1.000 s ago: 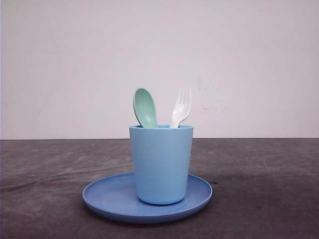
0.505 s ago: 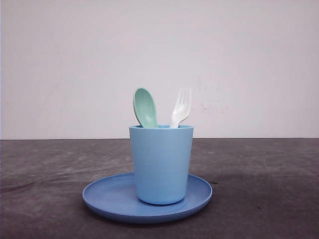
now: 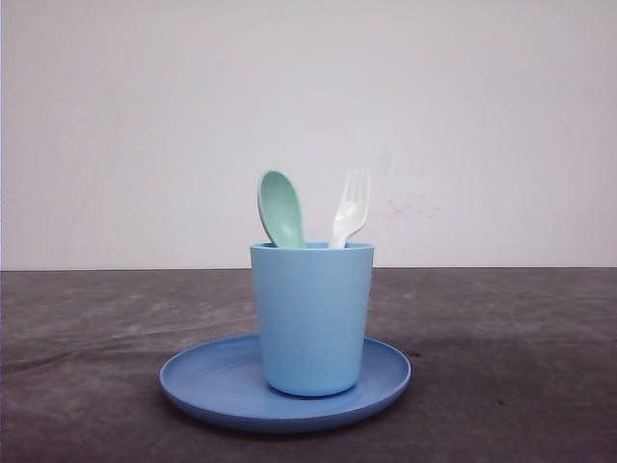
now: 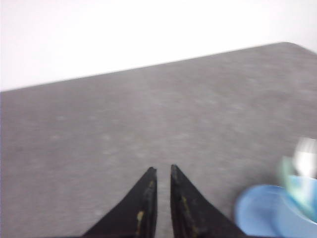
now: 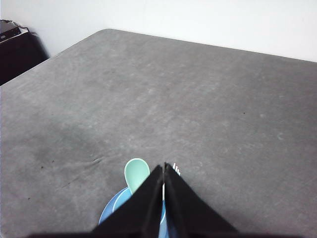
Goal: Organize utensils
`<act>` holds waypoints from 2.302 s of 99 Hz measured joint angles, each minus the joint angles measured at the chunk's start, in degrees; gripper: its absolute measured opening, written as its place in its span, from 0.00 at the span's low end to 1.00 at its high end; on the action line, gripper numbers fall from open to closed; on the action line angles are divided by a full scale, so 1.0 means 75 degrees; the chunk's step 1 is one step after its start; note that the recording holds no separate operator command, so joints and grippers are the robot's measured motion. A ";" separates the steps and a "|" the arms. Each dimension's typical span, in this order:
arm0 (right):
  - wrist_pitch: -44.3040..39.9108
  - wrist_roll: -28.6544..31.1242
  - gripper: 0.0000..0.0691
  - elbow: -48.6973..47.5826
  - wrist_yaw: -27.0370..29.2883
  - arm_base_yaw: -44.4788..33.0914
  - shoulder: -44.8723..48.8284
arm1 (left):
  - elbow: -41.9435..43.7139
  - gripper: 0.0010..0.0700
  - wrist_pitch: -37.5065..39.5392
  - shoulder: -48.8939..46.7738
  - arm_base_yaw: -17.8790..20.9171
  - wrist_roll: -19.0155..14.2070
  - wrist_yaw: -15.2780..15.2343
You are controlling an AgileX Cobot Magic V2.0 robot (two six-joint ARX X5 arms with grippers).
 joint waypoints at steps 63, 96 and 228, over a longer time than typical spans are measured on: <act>0.0003 0.0000 0.00 0.0000 0.0000 0.0000 0.0000 | -0.4838 0.02 0.2177 -0.3048 0.2500 -0.0332 0.0000; -0.0003 0.0000 0.00 0.0000 0.0000 0.0000 0.0000 | -0.5563 0.02 0.3252 -0.3057 0.2512 -0.0335 0.0026; -0.0003 -0.0023 0.00 0.0000 0.0586 -0.0070 0.0000 | -0.5563 0.02 0.3252 -0.3057 0.2512 -0.0536 0.0029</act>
